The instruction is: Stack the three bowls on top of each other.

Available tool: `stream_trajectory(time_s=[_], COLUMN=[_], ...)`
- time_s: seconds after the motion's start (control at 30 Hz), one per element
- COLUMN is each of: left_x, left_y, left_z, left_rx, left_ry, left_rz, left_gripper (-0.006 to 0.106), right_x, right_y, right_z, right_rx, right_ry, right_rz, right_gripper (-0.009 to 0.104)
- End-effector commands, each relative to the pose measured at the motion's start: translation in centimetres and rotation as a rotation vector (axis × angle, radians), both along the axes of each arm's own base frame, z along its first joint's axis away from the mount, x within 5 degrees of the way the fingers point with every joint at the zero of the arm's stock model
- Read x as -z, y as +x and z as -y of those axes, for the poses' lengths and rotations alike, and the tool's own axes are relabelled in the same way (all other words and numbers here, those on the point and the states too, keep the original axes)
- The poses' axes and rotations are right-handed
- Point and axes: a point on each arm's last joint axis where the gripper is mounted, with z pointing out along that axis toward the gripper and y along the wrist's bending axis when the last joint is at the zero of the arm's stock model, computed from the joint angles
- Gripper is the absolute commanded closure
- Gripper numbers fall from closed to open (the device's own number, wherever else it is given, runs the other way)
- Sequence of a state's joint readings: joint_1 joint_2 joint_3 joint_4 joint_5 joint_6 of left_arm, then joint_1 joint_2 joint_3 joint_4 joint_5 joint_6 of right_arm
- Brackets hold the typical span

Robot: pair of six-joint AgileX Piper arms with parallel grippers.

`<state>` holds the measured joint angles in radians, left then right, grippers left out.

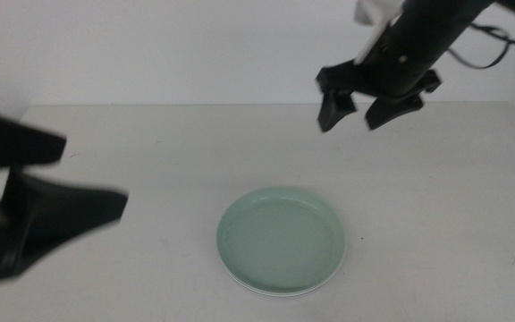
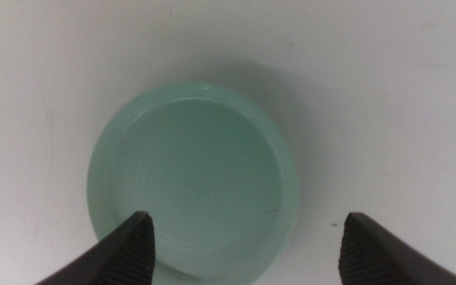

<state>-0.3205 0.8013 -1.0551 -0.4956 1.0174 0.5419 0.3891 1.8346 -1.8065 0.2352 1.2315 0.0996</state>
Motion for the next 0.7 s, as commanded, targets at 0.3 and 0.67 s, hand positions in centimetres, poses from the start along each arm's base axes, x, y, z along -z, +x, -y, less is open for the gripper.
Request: stream_trajectory(time_s=[0.3, 0.67], left_x=[0.0, 1.5], left_y=[10.2, 9.2], left_z=[0.2, -5.7], left_rx=[-0.382, -0.649], left_ry=[0.050, -0.055], left_rz=[-0.027, 0.013], left_gripper=[-0.005, -0.005], right_x=[-7.8, -6.8], right_y=[-5.2, -13.4], right_z=[10.4, 15.8], right_rx=[0.157, 0.300], right_ry=[-0.015, -0.047], right_rz=[0.195, 0.541], right_gripper=[0.036, 0.036])
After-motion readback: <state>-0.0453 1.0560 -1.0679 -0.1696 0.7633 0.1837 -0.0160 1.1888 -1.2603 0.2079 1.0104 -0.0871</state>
